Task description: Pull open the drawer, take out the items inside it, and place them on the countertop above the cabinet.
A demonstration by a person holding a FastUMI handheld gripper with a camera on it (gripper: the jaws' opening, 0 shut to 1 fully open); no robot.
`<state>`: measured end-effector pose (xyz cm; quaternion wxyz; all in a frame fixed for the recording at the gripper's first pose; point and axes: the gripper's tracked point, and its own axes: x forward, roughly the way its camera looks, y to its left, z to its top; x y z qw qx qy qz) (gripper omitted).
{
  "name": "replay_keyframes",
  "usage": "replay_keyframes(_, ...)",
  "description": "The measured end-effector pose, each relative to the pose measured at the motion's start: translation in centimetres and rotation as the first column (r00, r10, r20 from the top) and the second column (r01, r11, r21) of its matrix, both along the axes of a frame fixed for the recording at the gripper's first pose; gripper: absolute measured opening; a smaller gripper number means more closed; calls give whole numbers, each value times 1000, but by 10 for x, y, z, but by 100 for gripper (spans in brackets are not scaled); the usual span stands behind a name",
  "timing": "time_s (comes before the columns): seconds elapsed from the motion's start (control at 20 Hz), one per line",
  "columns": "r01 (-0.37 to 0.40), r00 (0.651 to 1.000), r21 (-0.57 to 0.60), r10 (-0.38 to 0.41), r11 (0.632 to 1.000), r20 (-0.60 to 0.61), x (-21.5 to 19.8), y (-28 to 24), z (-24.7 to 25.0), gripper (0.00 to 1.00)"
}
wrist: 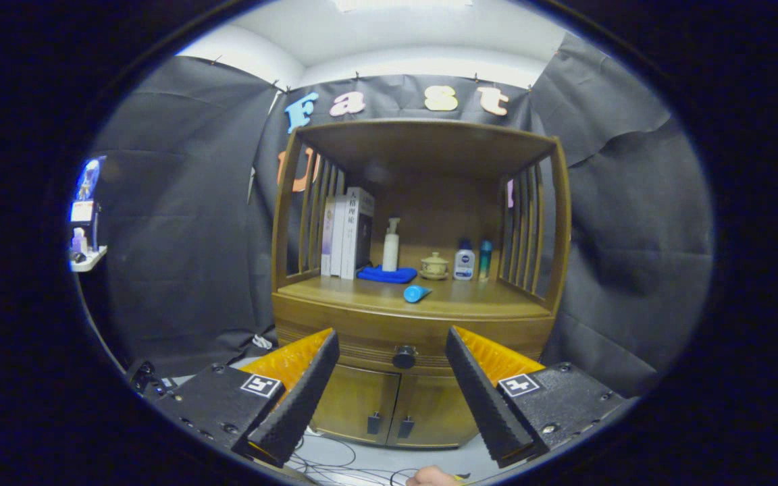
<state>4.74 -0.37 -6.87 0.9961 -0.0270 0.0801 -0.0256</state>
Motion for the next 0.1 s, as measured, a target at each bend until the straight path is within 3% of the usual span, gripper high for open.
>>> replay_keyframes(0.1,-5,1000,21,5,1000,21,-17,2,11,100)
